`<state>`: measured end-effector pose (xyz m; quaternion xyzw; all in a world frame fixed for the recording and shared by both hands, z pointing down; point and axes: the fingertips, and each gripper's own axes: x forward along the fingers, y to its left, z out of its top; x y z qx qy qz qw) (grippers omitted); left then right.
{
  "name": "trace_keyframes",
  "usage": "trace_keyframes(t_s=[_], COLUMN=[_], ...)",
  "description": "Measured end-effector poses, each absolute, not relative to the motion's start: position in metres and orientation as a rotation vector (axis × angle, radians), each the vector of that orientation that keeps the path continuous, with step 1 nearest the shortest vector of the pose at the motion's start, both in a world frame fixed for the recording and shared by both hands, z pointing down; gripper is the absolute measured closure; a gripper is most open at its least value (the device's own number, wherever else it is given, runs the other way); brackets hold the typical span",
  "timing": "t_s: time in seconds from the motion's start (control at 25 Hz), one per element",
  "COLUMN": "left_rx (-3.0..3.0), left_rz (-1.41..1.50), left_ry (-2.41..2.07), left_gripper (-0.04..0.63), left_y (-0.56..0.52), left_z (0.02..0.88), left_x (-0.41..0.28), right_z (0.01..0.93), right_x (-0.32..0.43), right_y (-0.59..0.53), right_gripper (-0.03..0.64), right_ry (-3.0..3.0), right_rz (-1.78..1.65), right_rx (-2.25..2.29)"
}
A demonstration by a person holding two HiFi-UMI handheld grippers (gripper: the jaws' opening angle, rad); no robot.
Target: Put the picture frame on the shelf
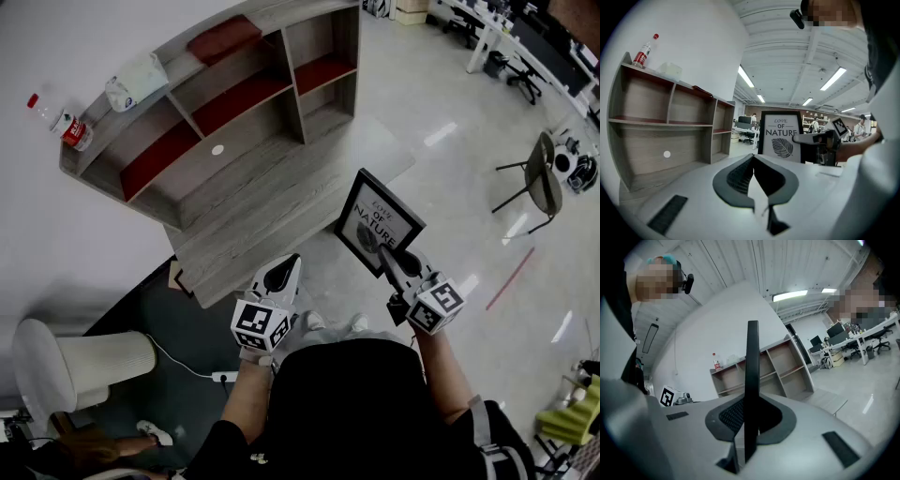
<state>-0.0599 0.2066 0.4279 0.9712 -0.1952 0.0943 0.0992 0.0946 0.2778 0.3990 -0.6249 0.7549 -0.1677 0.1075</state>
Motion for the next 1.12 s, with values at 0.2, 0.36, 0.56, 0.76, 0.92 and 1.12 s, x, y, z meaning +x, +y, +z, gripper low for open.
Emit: trace_keyframes(t_s=[0.2, 0.36, 0.56, 0.76, 0.92, 1.12], left_rx=[2.86, 2.842, 2.833, 2.809, 2.787, 2.762], left_rz=[0.292, 0.274, 0.243, 0.219, 0.222, 0.24], left_ry=[-0.56, -0.567, -0.561, -0.591, -0.618, -0.678], left_gripper=[0.586, 0.586, 0.586, 0.586, 0.586, 0.586], left_y=[0.197, 0.183, 0.163, 0.139, 0.122, 0.089], left_z=[0.436, 0.441, 0.445, 0.456, 0.466, 0.478], left_x=[-0.076, -0.094, -0.117, -0.138, -0.143, -0.136], right_z=[0.405, 0.41, 0.411, 0.419, 0.428, 0.446], right_x=[0.078, 0.063, 0.039, 0.024, 0.025, 0.035], right_y=[0.27, 0.258, 0.236, 0.212, 0.187, 0.141], right_gripper=[0.588, 0.588, 0.588, 0.588, 0.588, 0.588], right_ry=[2.239, 2.242, 2.261, 2.267, 2.281, 2.336], right_rz=[-0.506, -0.531, -0.566, -0.591, -0.624, -0.657], right_rx=[-1.861, -1.86, -1.838, -1.856, -1.841, -1.786])
